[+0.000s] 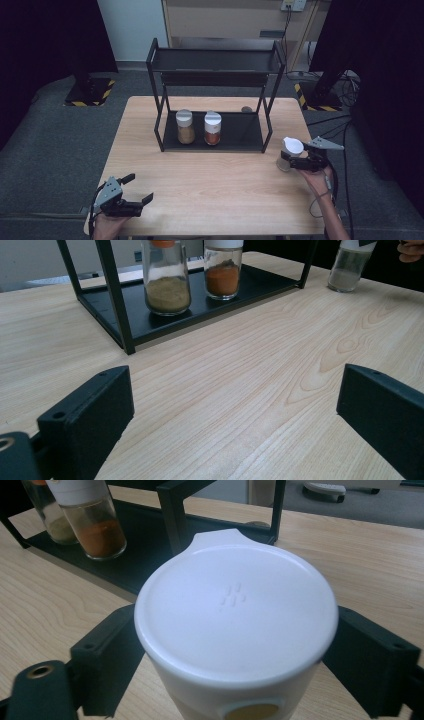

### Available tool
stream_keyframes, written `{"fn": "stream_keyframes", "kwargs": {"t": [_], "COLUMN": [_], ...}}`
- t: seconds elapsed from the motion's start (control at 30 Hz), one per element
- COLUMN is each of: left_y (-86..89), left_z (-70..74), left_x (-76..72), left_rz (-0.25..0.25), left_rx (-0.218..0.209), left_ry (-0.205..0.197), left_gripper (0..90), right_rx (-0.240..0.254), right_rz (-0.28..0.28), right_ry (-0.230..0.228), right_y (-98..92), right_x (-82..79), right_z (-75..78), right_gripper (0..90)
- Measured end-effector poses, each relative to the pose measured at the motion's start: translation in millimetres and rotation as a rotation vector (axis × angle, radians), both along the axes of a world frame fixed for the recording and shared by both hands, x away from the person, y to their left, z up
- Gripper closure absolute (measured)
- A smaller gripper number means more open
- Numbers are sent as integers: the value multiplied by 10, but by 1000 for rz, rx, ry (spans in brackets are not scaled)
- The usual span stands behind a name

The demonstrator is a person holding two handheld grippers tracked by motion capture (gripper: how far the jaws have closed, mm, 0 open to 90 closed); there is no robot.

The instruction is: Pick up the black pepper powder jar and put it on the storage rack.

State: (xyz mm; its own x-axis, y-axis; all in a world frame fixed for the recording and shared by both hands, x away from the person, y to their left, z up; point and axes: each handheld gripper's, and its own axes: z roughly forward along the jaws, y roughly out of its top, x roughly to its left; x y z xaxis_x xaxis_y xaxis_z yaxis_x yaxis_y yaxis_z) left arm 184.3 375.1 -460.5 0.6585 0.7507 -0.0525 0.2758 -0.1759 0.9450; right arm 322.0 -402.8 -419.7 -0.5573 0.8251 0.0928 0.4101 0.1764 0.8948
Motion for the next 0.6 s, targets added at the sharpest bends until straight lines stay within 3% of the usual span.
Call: {"fn": "stream_keyframes", "kwargs": {"t": [0.23,0.6], "left_y": [0,3], "left_z": [0,-1], "left_x": [-1,-3], "left_rz": [1,2], "left_rx": [0,-1], "left_ry": [-1,-2], "left_gripper": [9,9], "right_rx": [-15,-49], "right_rz": [-6,-29], "right_ry": [-17,-46], "right_y": [44,128], "right_x": [-12,-86], "right_z": [-32,-39], "right_gripper": [289,307]}}
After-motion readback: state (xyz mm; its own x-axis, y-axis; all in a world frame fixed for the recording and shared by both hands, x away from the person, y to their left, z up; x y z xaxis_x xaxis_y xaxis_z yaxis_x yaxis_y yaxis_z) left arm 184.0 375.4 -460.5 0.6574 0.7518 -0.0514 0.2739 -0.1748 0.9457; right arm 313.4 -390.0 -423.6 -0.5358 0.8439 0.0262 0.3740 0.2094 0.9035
